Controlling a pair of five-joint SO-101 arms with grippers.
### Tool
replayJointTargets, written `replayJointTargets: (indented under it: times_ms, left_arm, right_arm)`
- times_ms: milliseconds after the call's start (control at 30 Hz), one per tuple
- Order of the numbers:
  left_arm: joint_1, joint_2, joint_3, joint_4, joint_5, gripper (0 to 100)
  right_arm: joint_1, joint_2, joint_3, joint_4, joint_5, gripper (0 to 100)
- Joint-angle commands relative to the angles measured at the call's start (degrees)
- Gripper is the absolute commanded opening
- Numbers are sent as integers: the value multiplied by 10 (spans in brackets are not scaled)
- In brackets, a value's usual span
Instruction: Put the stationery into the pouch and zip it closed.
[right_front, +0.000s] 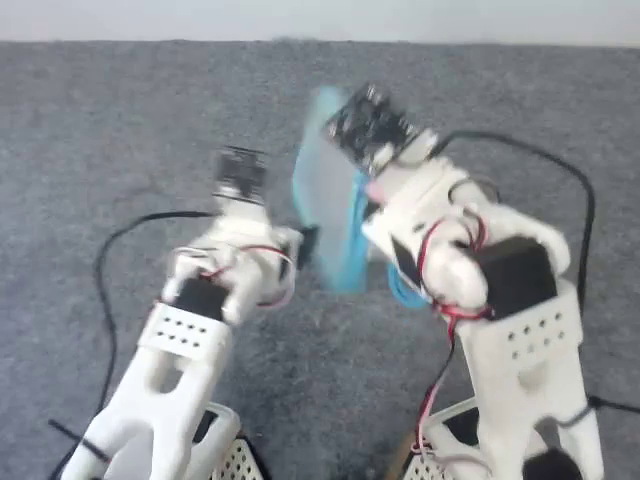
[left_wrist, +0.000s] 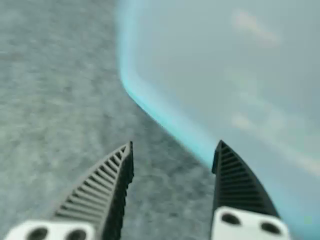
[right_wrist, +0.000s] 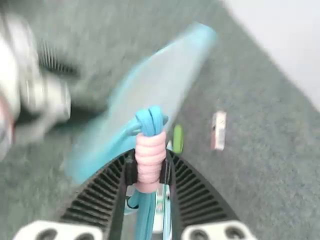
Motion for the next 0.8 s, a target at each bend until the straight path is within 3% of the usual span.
replayJointTargets:
  times_ms: [0, 100, 300, 400, 533, 767]
  left_arm:
    - [94, -5, -7, 11, -9, 246]
    - [96, -11, -9, -11, 2, 246]
    - [-136, -11, -28, -11, 80, 246]
    - [-213, -11, -51, -10, 141, 246]
    - [-253, -17, -64, -9, 160, 246]
    - [-283, -142, -48, 33, 183, 246]
  right_arm:
    - [-51, 134, -206, 59, -31, 7]
    - [-125, 241, -321, 147, -1, 7]
    - [-117, 211, -280, 140, 4, 7]
    - [-145, 175, -200, 137, 35, 7]
    - [-153, 129, -93, 113, 40, 7]
    - [-142, 63, 140, -36, 25, 7]
